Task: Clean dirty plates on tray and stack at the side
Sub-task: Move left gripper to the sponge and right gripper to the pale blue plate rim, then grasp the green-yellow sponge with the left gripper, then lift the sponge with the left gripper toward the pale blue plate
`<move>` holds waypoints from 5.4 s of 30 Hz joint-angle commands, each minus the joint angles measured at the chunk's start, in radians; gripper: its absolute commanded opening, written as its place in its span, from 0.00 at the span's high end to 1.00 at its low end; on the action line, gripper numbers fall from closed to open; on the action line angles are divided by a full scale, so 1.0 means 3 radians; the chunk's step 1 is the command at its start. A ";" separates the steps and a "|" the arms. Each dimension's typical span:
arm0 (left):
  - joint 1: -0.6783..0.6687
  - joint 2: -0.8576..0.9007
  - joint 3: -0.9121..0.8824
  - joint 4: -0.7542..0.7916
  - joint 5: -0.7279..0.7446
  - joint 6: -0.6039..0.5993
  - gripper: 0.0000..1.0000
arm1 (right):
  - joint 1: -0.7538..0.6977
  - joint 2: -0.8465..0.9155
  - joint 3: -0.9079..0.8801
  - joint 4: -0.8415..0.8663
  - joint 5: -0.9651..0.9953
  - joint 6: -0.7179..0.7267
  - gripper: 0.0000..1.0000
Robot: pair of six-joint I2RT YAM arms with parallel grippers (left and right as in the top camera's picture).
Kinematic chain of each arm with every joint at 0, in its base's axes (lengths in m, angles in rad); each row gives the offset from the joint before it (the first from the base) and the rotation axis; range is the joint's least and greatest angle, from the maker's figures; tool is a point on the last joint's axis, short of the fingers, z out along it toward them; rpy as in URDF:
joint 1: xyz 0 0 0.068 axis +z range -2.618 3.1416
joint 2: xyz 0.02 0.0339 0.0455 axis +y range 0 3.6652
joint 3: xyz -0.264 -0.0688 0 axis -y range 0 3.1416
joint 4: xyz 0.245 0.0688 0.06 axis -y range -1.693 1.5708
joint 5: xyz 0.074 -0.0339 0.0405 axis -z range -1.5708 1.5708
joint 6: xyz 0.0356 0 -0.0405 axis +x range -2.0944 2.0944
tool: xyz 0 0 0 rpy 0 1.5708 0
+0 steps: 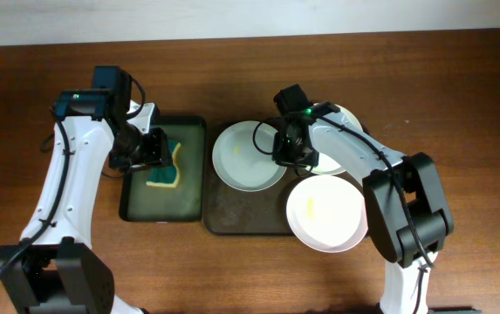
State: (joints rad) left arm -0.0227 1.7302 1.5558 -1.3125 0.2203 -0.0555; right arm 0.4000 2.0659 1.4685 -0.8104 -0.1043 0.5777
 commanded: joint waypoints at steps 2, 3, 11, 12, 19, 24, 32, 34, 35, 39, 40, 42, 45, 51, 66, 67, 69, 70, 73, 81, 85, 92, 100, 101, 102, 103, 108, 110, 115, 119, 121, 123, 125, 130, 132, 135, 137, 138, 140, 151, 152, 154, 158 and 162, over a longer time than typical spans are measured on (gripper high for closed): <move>0.0014 0.0018 -0.0014 0.0037 -0.0025 0.0013 0.50 | -0.0004 0.0011 -0.0019 0.0010 0.0025 0.0024 0.96; 0.0014 0.0018 -0.0014 0.0053 -0.0025 0.0013 0.50 | -0.0004 0.0011 -0.0019 0.0010 0.0025 0.0024 0.96; -0.0023 0.0018 -0.0014 0.0266 -0.0626 -0.0470 0.29 | -0.0003 0.0011 -0.0019 -0.0004 -0.0179 0.0024 0.96; -0.0038 0.0018 -0.0014 0.0298 -0.0640 -0.0470 0.27 | -0.0003 0.0011 -0.0019 -0.0013 -0.0179 0.0024 0.96; -0.0243 0.0221 -0.0014 0.0473 -0.1027 -0.0470 0.26 | -0.0004 0.0011 -0.0020 -0.0065 -0.0175 0.0020 0.96; -0.0273 0.0548 -0.0014 0.0563 -0.1026 -0.0474 0.25 | -0.0004 0.0011 -0.0020 -0.0065 -0.0175 0.0011 0.96; -0.0271 0.1022 -0.0014 0.0741 -0.1127 -0.0590 0.30 | -0.0004 0.0011 -0.0020 -0.0065 -0.0175 0.0011 0.96; -0.0271 0.1122 -0.0014 0.0785 -0.1127 -0.0589 0.31 | -0.0004 0.0011 -0.0020 -0.0064 -0.0175 0.0011 0.96; -0.0271 0.1151 -0.0014 0.0786 -0.1128 -0.0589 0.32 | -0.0004 0.0011 -0.0020 -0.0064 -0.0175 0.0011 0.96; -0.0271 0.1233 -0.0014 0.0833 -0.1141 -0.0587 0.34 | -0.0004 0.0011 -0.0020 -0.0064 -0.0175 0.0011 0.96; -0.0271 0.1264 -0.0014 0.0855 -0.1143 -0.0587 0.34 | -0.0004 0.0011 -0.0020 -0.0064 -0.0175 0.0011 0.96; -0.0271 0.1319 -0.0014 0.0886 -0.1152 -0.0589 0.37 | -0.0004 0.0011 -0.0020 -0.0065 -0.0175 0.0011 0.96; -0.0271 0.1348 -0.0014 0.0913 -0.1152 -0.0589 0.43 | -0.0004 0.0011 -0.0020 -0.0065 -0.0175 0.0011 0.96; -0.0271 0.1348 -0.0014 0.0931 -0.1152 -0.0587 0.48 | -0.0004 0.0011 -0.0020 -0.0065 -0.0175 0.0010 0.96; -0.0266 0.1348 -0.0145 0.0960 -0.1150 -0.0586 0.43 | -0.0004 0.0011 -0.0020 -0.0088 -0.0175 0.0010 0.96; -0.0266 0.1348 -0.0173 0.0977 -0.1150 -0.0586 0.43 | -0.0004 0.0011 -0.0020 -0.0088 -0.0175 0.0010 0.96; -0.0264 0.1348 -0.0192 0.0994 -0.1150 -0.0585 0.43 | -0.0004 0.0011 -0.0020 -0.0088 -0.0175 0.0010 0.96; -0.0264 0.1348 -0.0192 0.0997 -0.1151 -0.0584 0.46 | -0.0004 0.0011 -0.0020 -0.0088 -0.0175 0.0010 0.96; -0.0264 0.1347 -0.0187 0.0996 -0.1151 -0.0585 1.00 | -0.0004 0.0011 -0.0020 -0.0088 -0.0175 0.0010 0.96; -0.0175 0.0786 -0.0001 0.0896 -0.1150 -0.0585 1.00 | -0.0004 0.0011 -0.0020 -0.0088 -0.0175 0.0010 0.96; -0.0181 0.0102 -0.0003 0.0996 -0.1148 -0.0585 1.00 | -0.0004 0.0011 -0.0020 -0.0088 -0.0175 0.0010 0.96; -0.0314 -0.0632 -0.0004 0.1164 -0.1250 -0.0584 1.00 | -0.0004 0.0011 -0.0020 -0.0090 -0.0175 0.0010 0.96; -0.0439 -0.0688 -0.0023 0.1352 -0.1375 -0.0585 1.00 | -0.0004 0.0011 -0.0020 -0.0090 -0.0175 0.0009 0.96; -0.0439 -0.0688 -0.0023 0.1361 -0.1375 -0.0585 1.00 | -0.0004 0.0011 -0.0020 -0.0090 -0.0175 0.0009 0.96; -0.0439 -0.0688 -0.0023 0.1366 -0.1375 -0.0585 1.00 | -0.0004 0.0011 -0.0020 -0.0090 -0.0175 0.0009 0.96; -0.0439 -0.0688 -0.0023 0.1364 -0.1373 -0.0585 1.00 | -0.0004 0.0011 -0.0020 -0.0090 -0.0175 0.0010 0.96; -0.0439 -0.0675 -0.0036 0.1343 -0.1373 -0.0585 1.00 | -0.0004 0.0011 -0.0020 -0.0090 -0.0177 0.0009 0.96; -0.0439 -0.0665 -0.0045 0.1347 -0.1372 -0.0585 1.00 | -0.0004 0.0011 -0.0020 -0.0092 -0.0177 0.0009 0.95; -0.0439 -0.0535 -0.0048 0.1325 -0.1373 -0.0585 1.00 | -0.0004 0.0011 -0.0020 -0.0090 -0.0178 -0.0065 0.91; -0.0439 -0.0365 -0.0048 0.1333 -0.1373 -0.0585 1.00 | -0.0004 0.0011 -0.0020 -0.0092 -0.0179 -0.0076 0.91; -0.0439 -0.0303 -0.0048 0.1333 -0.1373 -0.0585 1.00 | -0.0003 0.0011 -0.0020 -0.0092 -0.0178 -0.0076 0.92; -0.0439 -0.0263 -0.0047 0.1329 -0.1372 -0.0585 1.00 | -0.0004 0.0011 -0.0020 -0.0092 -0.0178 -0.0076 0.92; -0.0439 -0.0244 -0.0048 0.1320 -0.1361 -0.0585 1.00 | -0.0004 0.0011 -0.0020 -0.0090 -0.0178 -0.0076 0.92; -0.0439 -0.0244 -0.0048 0.1317 -0.1335 -0.0585 1.00 | -0.0004 0.0011 -0.0020 -0.0089 -0.0178 -0.0076 0.92; -0.0439 -0.0244 -0.0047 0.1319 -0.1335 -0.0585 1.00 | -0.0004 0.0011 -0.0020 -0.0089 -0.0178 -0.0076 0.92; -0.0439 -0.0244 -0.0047 0.1319 -0.1336 -0.0585 1.00 | -0.0004 0.0011 -0.0020 -0.0089 -0.0177 -0.0076 0.92; -0.0439 -0.0244 -0.0047 0.1319 -0.1336 -0.0585 1.00 | -0.0004 0.0011 -0.0020 -0.0089 -0.0177 -0.0076 0.92; -0.0439 -0.0244 -0.0047 0.1317 -0.1336 -0.0585 1.00 | -0.0004 0.0011 -0.0020 -0.0089 -0.0177 -0.0076 0.93; -0.0439 -0.0244 -0.0048 0.1308 -0.1336 -0.0586 1.00 | -0.0004 0.0011 -0.0020 -0.0089 -0.0177 -0.0076 0.92; -0.0439 -0.0242 -0.0048 0.1307 -0.1484 -0.0587 1.00 | -0.0004 0.0011 -0.0020 -0.0088 -0.0177 -0.0076 0.92; -0.0443 -0.0231 -0.0048 0.1306 -0.1470 -0.0589 1.00 | -0.0004 0.0011 -0.0020 -0.0088 -0.0177 -0.0076 0.92; -0.0443 -0.0197 -0.0048 0.1308 -0.1373 -0.0608 1.00 | -0.0004 0.0011 -0.0020 -0.0088 -0.0177 -0.0076 0.93; -0.0441 -0.0134 -0.0047 0.1308 -0.1408 -0.0636 1.00 | -0.0004 0.0011 -0.0020 -0.0088 -0.0177 -0.0076 0.92; -0.0443 -0.0113 -0.0048 0.1363 -0.1423 -0.0636 1.00 | -0.0004 0.0011 -0.0020 -0.0088 -0.0177 -0.0076 0.93</move>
State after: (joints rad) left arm -0.1532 1.6875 1.5429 -0.9211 -0.1959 -0.2321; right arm 0.4000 2.0659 1.4685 -0.8341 -0.1558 0.5632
